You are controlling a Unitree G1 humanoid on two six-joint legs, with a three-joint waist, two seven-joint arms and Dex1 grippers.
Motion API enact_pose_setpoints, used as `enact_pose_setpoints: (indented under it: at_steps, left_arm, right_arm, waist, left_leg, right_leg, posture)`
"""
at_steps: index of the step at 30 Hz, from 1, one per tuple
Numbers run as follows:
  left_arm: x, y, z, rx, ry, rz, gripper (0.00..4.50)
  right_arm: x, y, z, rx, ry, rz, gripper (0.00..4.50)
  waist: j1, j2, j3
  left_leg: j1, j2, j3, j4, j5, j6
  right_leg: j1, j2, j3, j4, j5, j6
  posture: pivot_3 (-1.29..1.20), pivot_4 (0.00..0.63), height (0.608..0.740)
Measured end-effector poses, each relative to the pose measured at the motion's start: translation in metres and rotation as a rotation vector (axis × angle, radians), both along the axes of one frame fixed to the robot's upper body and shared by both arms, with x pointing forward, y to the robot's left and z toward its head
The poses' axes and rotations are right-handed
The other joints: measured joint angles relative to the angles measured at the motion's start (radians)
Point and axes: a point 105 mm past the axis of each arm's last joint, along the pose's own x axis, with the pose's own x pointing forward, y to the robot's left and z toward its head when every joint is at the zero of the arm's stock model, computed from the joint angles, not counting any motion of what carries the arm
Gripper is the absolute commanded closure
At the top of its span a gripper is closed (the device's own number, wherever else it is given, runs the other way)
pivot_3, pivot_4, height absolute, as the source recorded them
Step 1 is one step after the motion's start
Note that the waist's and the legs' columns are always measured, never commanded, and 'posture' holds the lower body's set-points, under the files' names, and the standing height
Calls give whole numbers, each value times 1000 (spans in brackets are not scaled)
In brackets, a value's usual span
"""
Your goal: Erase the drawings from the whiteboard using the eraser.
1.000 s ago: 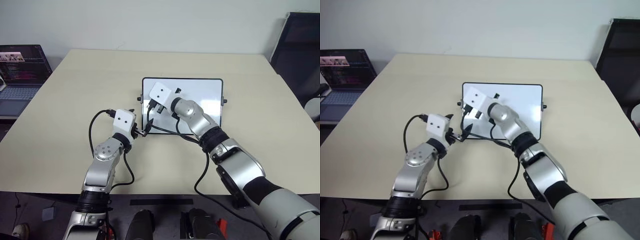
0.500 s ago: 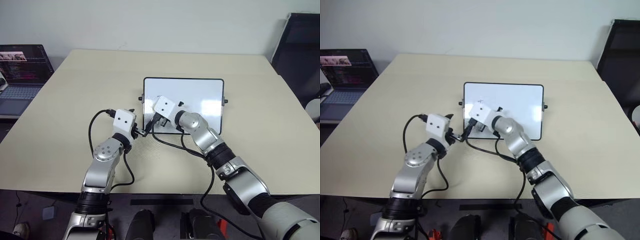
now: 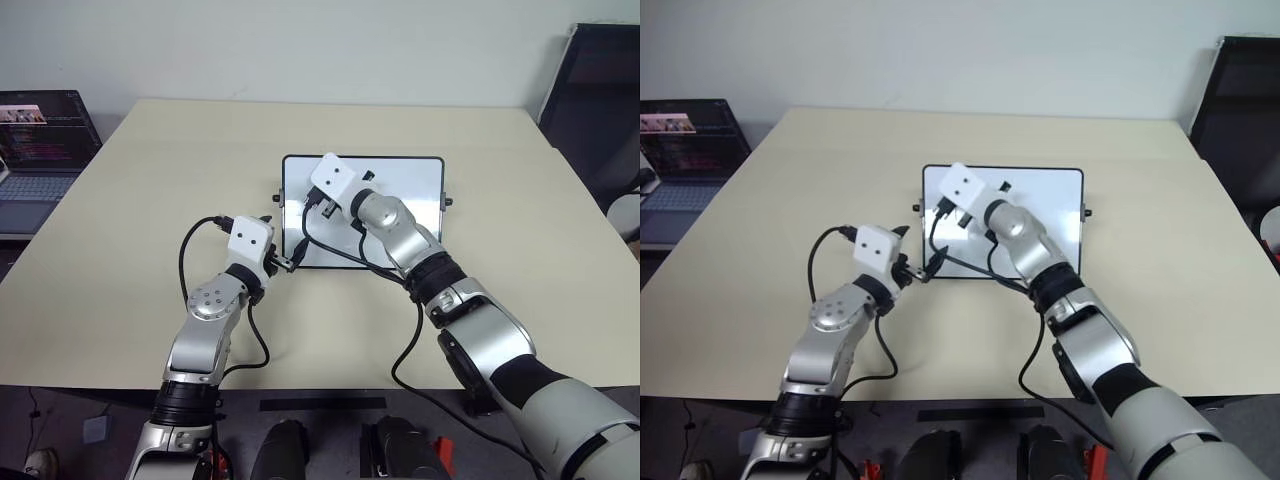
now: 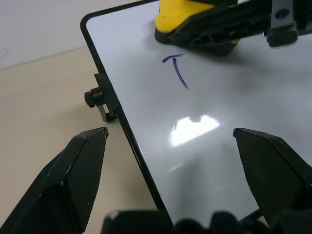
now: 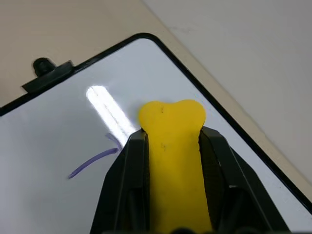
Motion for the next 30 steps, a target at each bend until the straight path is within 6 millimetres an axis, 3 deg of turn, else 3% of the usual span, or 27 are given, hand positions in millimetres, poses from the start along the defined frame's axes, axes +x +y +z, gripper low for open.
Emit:
enact_pose_setpoints:
  at_steps: [7, 12, 16, 23, 30]
  left_arm:
    - [-1, 2, -3, 0, 15, 12, 0]
    - [-1, 3, -3, 1, 15, 16, 0]
    - [0, 3, -2, 1, 13, 18, 0]
    - [1, 3, 0, 1, 5, 17, 0]
    - [1, 2, 2, 1, -1, 15, 0]
  right_arm:
    - [-26, 16, -34, -87, 92, 127, 3433]
    - [-37, 16, -46, -134, 153, 164, 3433]
    - [-32, 12, -40, -104, 142, 131, 3433]
    - [1, -19, 4, 20, 10, -52, 3433]
    - [-4, -10, -7, -33, 38, -3, 3433]
  waist:
    - [-2, 0, 0]
    - [-1, 0, 0]
    - [1, 0, 0]
    - [5, 0, 0]
    - [3, 0, 0]
  left_leg:
    - [0, 0, -1, 1, 0, 0]
    - [0, 0, -1, 2, 0, 0]
    - [0, 0, -1, 2, 0, 0]
    - [0, 0, 0, 0, 0, 0]
    - [1, 0, 0, 1, 0, 0]
  right_leg:
    - [1, 0, 0, 0, 0, 0]
    - [1, 0, -1, 1, 0, 0]
    - [1, 0, -1, 1, 0, 0]
    - [0, 0, 0, 0, 0, 0]
    - [1, 0, 0, 0, 0, 0]
  posture:
    - [0, 150, 740]
    - [0, 150, 740]
    - [0, 150, 740]
    - [0, 150, 740]
    - [0, 150, 740]
